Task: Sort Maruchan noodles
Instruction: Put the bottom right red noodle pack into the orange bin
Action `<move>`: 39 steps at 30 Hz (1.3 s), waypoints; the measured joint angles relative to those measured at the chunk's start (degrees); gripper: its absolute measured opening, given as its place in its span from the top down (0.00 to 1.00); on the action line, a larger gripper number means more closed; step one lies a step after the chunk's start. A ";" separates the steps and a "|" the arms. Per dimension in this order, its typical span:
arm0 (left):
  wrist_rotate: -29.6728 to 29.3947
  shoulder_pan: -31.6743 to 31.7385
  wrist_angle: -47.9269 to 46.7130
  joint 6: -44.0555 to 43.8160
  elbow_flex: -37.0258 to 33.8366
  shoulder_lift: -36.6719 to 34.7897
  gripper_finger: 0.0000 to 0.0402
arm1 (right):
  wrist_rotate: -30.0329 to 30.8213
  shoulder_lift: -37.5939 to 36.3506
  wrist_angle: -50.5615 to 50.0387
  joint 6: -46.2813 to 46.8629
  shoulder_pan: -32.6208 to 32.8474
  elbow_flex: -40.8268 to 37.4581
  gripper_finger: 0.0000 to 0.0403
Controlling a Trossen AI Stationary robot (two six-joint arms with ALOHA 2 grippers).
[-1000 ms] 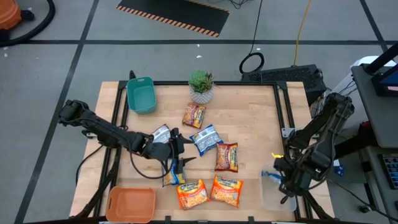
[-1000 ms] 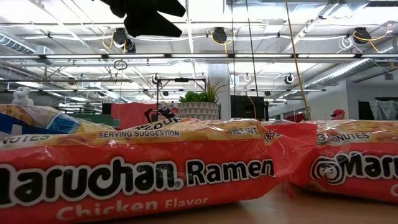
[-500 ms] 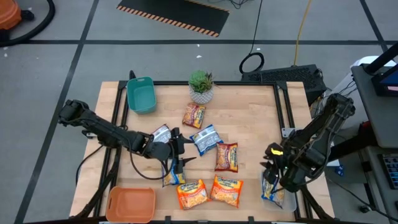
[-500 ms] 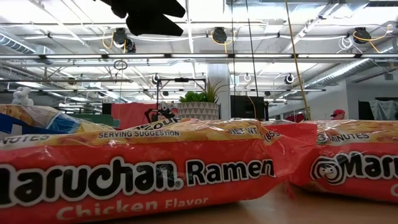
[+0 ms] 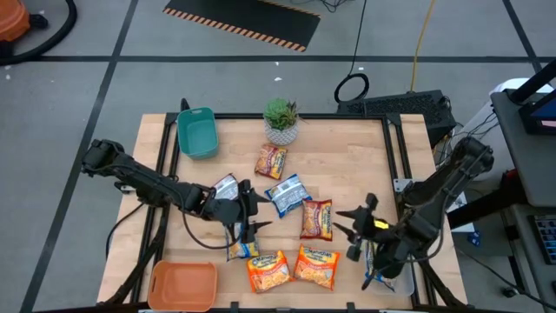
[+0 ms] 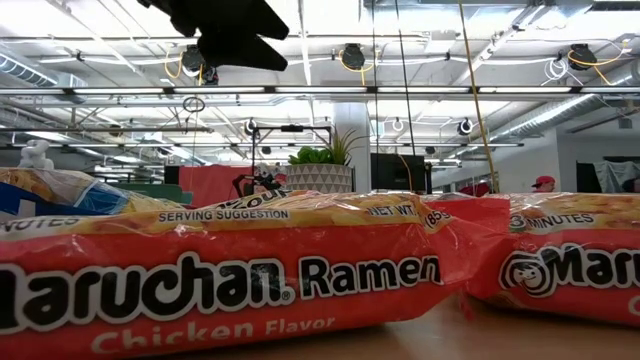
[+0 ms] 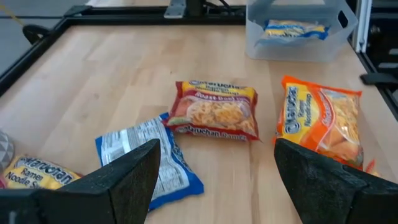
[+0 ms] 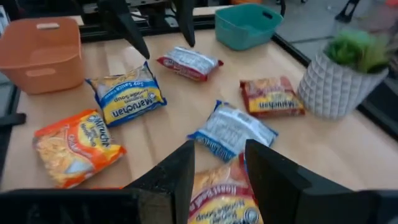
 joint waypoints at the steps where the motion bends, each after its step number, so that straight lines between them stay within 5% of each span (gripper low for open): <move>1: -0.02 -0.17 -0.33 -0.33 0.00 0.00 0.21 | -0.11 0.32 1.36 -1.88 -0.52 0.00 0.67; 8: -0.04 -1.24 -3.24 -4.16 0.00 0.00 0.21 | -4.40 0.90 5.88 -8.50 -4.46 0.00 0.67; 16: -0.04 -2.89 -6.88 -6.40 0.00 0.00 0.21 | -5.00 0.91 7.50 -5.90 -7.13 -0.02 0.67; 22: -0.07 -3.20 -8.10 -6.00 0.00 0.00 0.21 | -10.35 2.62 11.95 -5.43 -10.17 -0.04 0.67; 29: -0.09 -2.74 -8.10 -5.16 0.00 0.00 0.21 | -17.74 8.32 24.28 -18.62 -16.92 -0.04 0.67; 39: -0.09 -2.74 -9.69 -7.36 0.00 0.00 0.21 | -25.30 14.57 24.44 -17.03 -25.12 -0.04 0.66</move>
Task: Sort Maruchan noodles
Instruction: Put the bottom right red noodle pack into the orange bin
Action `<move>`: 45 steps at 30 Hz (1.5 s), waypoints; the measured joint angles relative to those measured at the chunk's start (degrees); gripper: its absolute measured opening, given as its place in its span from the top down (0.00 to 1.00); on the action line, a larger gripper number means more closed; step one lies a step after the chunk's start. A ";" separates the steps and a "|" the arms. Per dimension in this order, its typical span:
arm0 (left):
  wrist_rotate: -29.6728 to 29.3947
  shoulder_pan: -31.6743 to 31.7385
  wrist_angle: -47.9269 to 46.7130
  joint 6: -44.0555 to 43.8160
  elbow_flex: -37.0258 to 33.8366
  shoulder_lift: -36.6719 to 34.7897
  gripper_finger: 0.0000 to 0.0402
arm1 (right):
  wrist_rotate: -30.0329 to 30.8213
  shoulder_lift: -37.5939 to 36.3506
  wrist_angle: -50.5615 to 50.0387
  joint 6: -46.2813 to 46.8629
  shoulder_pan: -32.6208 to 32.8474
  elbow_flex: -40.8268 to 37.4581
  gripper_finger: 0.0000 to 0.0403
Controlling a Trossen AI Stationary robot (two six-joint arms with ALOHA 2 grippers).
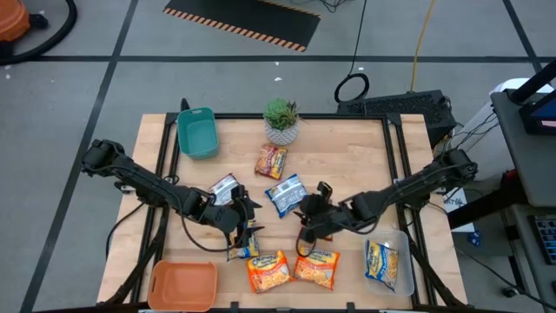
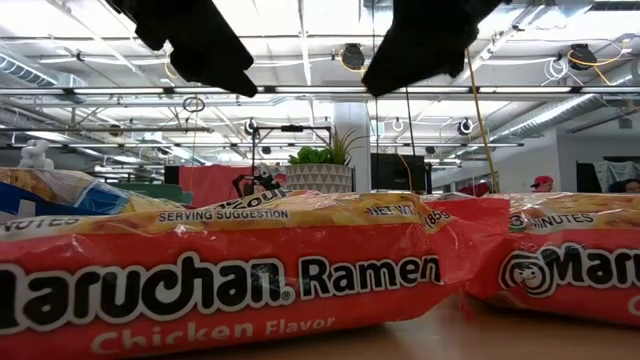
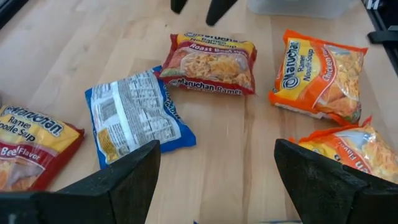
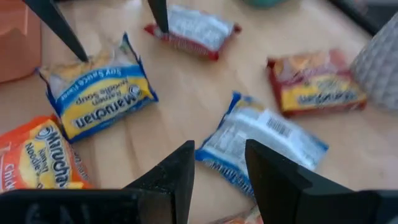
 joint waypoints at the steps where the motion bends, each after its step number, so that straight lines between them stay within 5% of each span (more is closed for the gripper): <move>1: 0.00 0.00 -0.52 -0.02 0.00 0.00 0.21 | -1.58 0.19 -0.83 1.06 -0.79 0.00 0.66; 8: 0.00 0.00 -2.99 -2.47 0.00 0.00 0.21 | -9.32 2.67 -9.92 14.67 -6.66 0.00 0.66; 18: -0.01 -2.54 -5.67 -7.14 -0.04 0.02 0.21 | -17.78 8.50 -6.55 14.29 -10.21 0.00 0.58; 28: -0.01 -2.71 -5.62 -3.32 -0.06 0.02 0.21 | -15.95 8.94 -10.85 14.75 -12.47 0.00 0.39; 45: 0.00 -1.21 -4.44 -0.88 -0.07 0.02 0.21 | -19.43 14.23 -11.22 16.15 -12.03 0.04 0.44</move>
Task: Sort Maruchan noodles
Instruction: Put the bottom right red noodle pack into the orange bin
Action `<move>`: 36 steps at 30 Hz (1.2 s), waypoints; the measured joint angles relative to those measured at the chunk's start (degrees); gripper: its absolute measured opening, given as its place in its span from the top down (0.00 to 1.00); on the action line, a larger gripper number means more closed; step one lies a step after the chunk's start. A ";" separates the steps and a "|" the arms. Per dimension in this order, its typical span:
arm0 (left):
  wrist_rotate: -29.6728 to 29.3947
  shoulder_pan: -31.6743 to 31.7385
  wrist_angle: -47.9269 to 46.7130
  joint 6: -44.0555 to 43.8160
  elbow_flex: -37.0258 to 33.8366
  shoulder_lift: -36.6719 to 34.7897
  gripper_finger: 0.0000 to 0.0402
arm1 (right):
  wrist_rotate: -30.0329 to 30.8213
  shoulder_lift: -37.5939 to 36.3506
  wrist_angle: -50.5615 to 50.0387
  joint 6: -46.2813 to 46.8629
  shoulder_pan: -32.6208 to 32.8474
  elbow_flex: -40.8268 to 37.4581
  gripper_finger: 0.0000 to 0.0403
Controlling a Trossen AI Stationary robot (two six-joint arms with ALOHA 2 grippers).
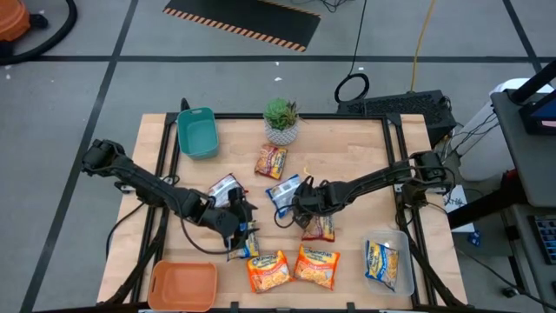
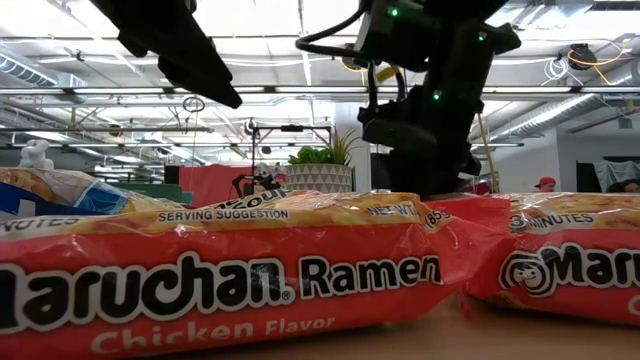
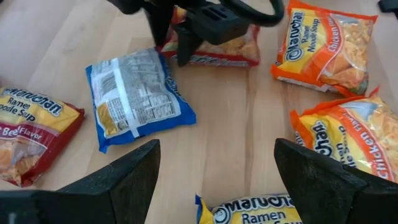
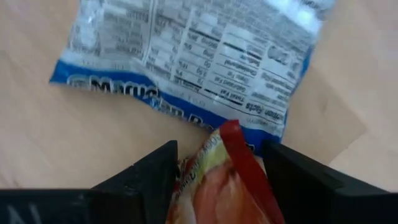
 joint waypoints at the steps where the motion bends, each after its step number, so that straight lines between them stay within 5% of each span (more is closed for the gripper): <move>1: 0.00 0.24 0.00 0.08 0.00 0.00 0.21 | -0.22 0.00 -0.14 0.01 0.00 0.00 0.46; 8: 0.02 1.75 0.02 2.81 0.00 0.00 0.21 | -0.26 -0.95 -1.62 0.00 0.04 -0.02 0.58; 20: 0.04 2.58 0.20 1.65 0.00 0.00 0.21 | -1.91 -1.64 -5.70 -1.10 0.07 -0.02 0.98; 28: 0.04 2.37 0.20 1.19 0.00 0.00 0.21 | -1.13 -5.58 -3.02 -4.96 0.57 -0.02 0.99; 36: -0.42 2.37 0.48 -0.15 0.00 0.32 0.21 | 11.78 -13.86 6.00 -12.91 3.05 -0.02 1.00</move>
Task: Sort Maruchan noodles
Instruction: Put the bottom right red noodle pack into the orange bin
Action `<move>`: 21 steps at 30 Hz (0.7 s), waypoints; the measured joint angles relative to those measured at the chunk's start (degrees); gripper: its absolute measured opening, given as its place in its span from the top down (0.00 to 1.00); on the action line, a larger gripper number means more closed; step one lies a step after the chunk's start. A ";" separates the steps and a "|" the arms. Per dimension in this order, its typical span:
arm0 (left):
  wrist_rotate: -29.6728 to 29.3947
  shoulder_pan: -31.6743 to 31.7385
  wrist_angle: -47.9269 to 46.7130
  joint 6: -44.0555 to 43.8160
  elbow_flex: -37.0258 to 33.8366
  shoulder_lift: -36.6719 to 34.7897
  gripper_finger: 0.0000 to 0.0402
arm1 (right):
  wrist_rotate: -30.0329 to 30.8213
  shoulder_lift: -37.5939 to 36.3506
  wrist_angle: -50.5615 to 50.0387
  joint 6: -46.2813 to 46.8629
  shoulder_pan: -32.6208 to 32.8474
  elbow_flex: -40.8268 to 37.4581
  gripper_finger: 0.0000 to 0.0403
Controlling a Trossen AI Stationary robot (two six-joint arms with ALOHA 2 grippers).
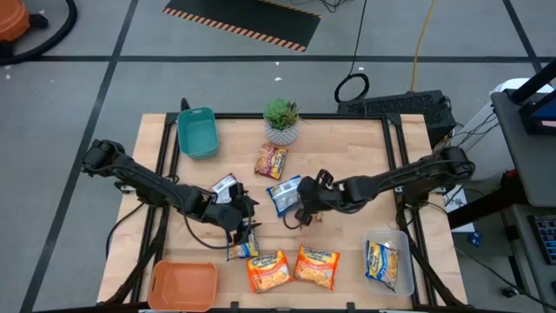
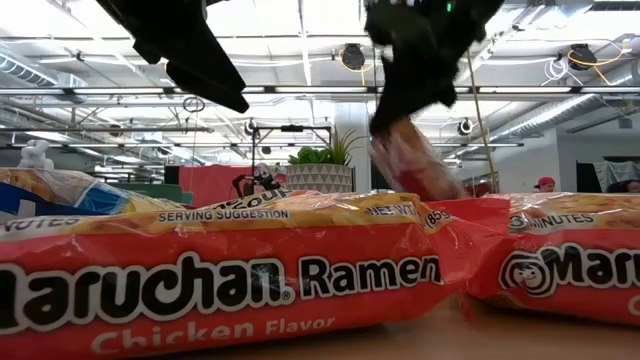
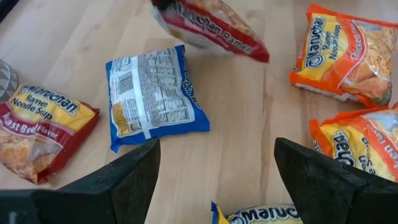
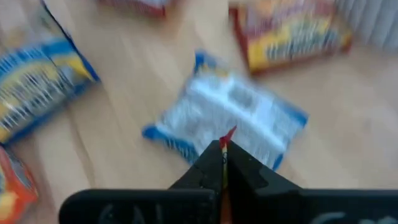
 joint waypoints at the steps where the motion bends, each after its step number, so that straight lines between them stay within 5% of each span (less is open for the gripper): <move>1: -0.02 -0.01 0.32 -0.56 0.00 0.27 0.21 | 1.73 -0.80 1.15 -1.01 0.55 0.00 1.00; 12: -5.29 -0.10 9.23 -6.48 -0.04 3.95 0.21 | 23.47 -2.84 17.96 -16.79 7.53 0.00 1.00; 21: -10.59 -0.87 21.89 -2.73 0.00 6.91 0.21 | 33.52 -2.84 20.79 -22.34 10.30 0.00 1.00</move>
